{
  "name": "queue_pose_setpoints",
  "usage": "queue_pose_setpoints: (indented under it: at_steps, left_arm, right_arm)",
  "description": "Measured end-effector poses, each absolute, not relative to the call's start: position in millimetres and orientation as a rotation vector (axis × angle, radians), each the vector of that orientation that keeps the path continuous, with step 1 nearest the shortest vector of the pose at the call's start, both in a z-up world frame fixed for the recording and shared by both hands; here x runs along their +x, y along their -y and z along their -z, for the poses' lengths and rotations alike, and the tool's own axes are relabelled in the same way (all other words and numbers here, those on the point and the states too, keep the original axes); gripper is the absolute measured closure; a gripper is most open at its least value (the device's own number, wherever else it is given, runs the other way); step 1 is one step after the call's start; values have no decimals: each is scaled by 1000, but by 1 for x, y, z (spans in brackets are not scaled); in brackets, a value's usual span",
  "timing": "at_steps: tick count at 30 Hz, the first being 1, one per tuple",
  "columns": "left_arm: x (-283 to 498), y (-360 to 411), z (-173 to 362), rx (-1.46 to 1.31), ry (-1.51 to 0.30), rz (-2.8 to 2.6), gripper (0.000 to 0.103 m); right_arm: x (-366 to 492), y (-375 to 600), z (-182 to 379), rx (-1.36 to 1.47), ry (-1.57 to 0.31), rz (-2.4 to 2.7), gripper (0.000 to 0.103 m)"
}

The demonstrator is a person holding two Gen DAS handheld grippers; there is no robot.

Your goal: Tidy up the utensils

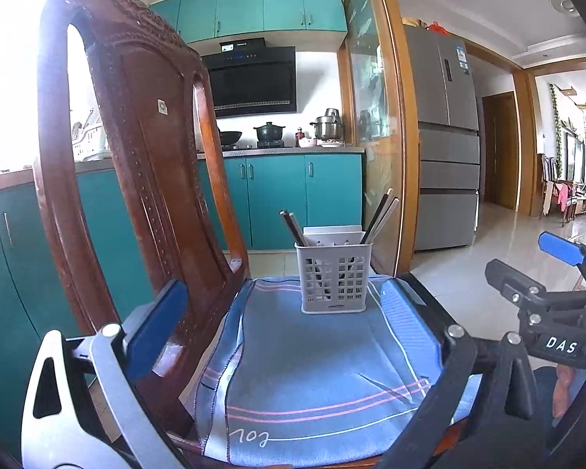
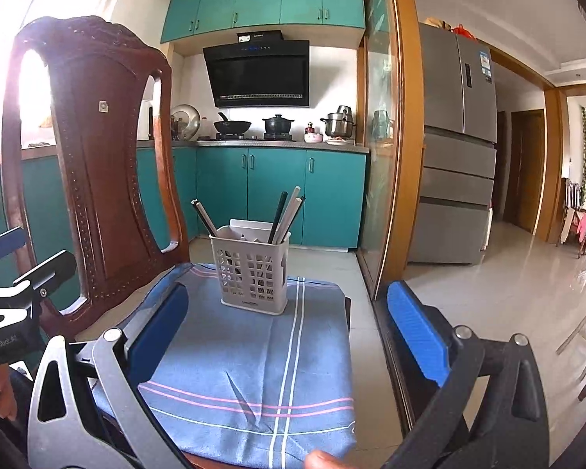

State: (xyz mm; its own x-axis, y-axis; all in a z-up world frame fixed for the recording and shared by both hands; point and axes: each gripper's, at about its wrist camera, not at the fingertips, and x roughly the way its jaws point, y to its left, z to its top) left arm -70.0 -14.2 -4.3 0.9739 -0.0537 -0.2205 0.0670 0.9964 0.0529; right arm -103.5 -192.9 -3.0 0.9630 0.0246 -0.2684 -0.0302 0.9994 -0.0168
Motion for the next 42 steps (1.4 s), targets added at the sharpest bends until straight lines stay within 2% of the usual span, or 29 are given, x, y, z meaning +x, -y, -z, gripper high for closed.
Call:
queue_pose_setpoints:
  at_steps: [42]
  left_arm:
    - [-80, 16, 5, 47, -226, 77, 4]
  right_arm:
    - [-116, 181, 3, -48, -267, -50, 3]
